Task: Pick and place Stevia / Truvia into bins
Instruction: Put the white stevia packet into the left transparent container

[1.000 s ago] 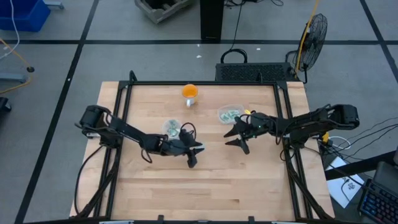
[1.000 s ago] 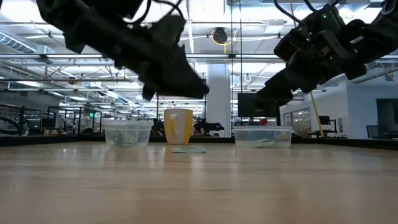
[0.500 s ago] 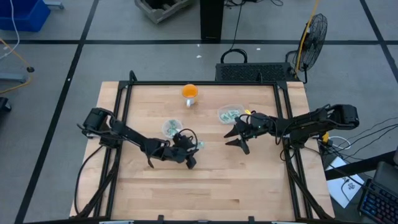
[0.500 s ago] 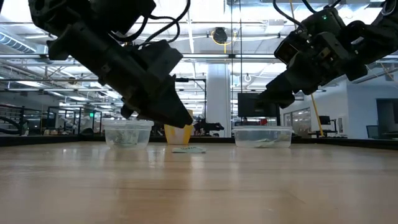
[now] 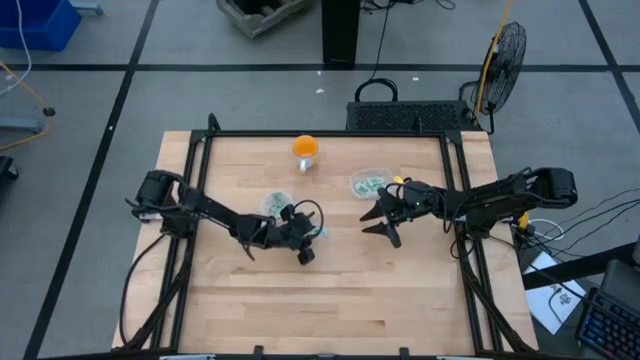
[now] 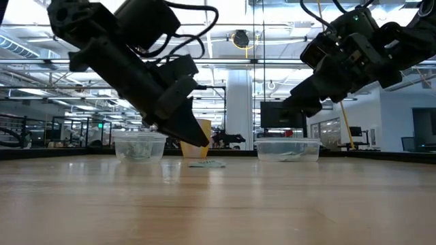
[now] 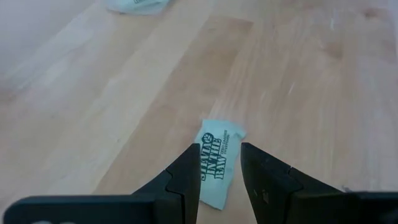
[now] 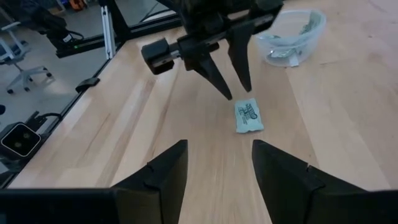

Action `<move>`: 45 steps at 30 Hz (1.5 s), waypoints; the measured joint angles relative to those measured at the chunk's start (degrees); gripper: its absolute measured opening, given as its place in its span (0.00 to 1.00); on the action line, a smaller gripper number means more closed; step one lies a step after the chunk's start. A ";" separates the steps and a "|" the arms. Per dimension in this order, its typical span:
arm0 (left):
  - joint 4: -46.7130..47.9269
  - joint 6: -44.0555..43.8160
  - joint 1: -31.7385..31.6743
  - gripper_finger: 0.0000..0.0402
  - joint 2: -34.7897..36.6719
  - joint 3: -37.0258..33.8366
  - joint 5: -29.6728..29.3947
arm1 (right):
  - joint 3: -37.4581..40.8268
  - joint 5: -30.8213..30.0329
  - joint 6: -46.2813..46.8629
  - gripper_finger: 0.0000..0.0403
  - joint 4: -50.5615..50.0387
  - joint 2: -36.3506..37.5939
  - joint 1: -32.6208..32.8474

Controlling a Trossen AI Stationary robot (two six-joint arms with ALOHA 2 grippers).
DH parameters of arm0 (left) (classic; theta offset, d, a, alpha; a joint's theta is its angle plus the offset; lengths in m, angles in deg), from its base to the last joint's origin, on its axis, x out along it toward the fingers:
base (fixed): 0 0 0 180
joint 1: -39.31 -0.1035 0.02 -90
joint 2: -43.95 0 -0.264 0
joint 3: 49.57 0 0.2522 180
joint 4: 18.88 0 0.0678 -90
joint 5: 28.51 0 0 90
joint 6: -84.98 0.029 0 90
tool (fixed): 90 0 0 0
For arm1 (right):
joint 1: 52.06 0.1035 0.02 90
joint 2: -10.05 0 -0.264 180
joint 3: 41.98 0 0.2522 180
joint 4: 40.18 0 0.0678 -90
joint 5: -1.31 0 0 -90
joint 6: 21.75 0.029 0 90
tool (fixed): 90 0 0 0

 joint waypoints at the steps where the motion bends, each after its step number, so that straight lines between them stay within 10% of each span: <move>1: 0.02 0.15 -0.39 0.30 0.00 0.00 0.94 | 0.00 0.00 0.00 0.42 0.15 0.00 0.00; 18: 0.18 4.31 -4.09 0.57 -0.85 0.04 7.01 | 0.00 0.00 0.01 0.42 0.32 0.00 0.00; 45: -4.17 5.78 -3.72 0.58 -5.91 0.04 9.93 | -0.02 0.00 0.02 0.42 0.34 0.02 0.00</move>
